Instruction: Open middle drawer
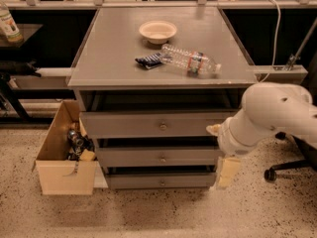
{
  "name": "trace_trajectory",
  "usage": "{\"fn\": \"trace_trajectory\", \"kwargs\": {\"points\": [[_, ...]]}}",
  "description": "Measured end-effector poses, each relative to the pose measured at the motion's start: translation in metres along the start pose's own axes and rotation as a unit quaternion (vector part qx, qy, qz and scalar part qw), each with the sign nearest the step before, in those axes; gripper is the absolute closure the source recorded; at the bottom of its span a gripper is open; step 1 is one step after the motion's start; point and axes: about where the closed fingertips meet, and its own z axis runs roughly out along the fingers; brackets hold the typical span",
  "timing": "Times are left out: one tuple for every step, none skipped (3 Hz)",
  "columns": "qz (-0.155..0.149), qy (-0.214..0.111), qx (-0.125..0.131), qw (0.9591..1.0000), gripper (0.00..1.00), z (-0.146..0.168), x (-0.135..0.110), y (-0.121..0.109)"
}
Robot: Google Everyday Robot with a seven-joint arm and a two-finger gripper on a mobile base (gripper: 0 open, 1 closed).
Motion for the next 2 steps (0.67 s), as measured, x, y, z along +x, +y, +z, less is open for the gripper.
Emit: {"fn": "trace_trajectory", "kwargs": {"points": [[-0.020,0.016,0.003,0.9997,0.00,0.046,0.007,-0.001],[-0.031,-0.003,0.009,0.9995,0.00,0.089,0.006,-0.008]]}}
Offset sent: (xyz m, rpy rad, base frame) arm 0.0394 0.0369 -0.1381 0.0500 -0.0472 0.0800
